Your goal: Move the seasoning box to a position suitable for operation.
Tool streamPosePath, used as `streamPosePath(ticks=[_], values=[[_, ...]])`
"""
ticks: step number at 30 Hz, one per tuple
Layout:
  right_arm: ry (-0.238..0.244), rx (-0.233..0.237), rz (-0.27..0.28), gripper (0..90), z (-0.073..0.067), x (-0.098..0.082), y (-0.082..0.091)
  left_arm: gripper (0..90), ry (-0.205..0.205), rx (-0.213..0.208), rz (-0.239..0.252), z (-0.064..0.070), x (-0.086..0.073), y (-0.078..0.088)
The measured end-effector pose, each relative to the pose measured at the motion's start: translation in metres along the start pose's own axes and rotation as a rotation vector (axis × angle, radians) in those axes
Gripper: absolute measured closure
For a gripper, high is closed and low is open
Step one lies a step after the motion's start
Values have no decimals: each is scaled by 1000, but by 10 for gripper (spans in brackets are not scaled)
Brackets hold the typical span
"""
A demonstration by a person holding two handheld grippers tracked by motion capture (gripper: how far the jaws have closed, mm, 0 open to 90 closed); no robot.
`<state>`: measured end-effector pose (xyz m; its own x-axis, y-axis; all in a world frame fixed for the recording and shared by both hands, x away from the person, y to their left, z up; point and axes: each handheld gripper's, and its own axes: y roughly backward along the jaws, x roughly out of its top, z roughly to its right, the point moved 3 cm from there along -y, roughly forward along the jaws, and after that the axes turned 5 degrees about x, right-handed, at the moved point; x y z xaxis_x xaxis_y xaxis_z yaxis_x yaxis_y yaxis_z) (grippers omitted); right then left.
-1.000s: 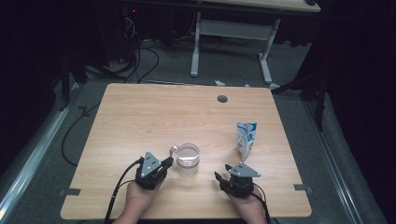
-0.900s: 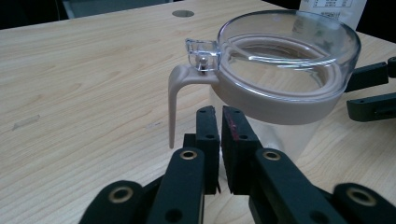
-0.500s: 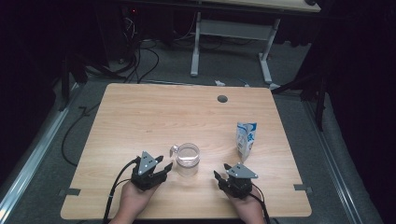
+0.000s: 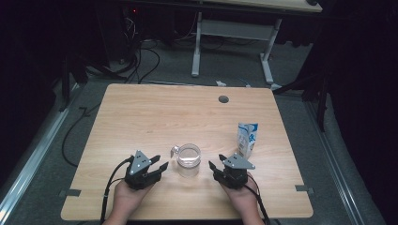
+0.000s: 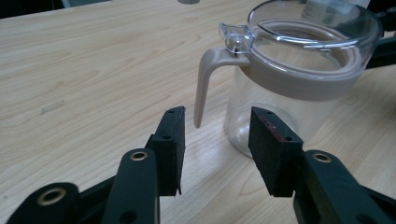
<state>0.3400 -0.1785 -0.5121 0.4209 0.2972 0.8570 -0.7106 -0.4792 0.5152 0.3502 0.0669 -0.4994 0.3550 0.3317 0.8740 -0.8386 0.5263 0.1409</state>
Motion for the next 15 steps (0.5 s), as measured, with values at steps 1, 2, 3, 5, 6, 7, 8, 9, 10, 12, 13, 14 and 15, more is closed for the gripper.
streamPosePath(ticks=[1,2,3,5,6,7,8,9,10,12,13,14,15], values=[[0,0,0,514,0,0,0,576,0,0,0,0,0,0],[1,2,6,521,0,3,0,576,0,1,-1,0,1,1],[5,3,7,522,3,9,-1,592,5,-1,7,0,1,2],[-2,2,24,518,6,13,-1,584,18,8,11,-1,2,2],[-2,2,24,518,6,13,-1,578,18,8,11,-1,2,2],[-7,-6,35,517,7,14,0,578,32,8,14,-2,3,2],[-21,-13,52,517,9,12,3,576,35,12,14,-3,3,0],[-25,-2,55,516,8,11,3,571,35,12,14,-3,3,0],[-17,7,44,514,7,10,3,573,36,13,9,-3,3,-1],[9,-7,37,521,6,7,6,587,37,10,23,-2,4,-1],[3,3,43,529,5,6,8,603,40,4,27,0,5,-1],[-5,14,47,535,5,3,8,611,44,4,34,1,6,-2],[0,16,45,539,5,2,8,625,35,5,39,2,7,-2]])
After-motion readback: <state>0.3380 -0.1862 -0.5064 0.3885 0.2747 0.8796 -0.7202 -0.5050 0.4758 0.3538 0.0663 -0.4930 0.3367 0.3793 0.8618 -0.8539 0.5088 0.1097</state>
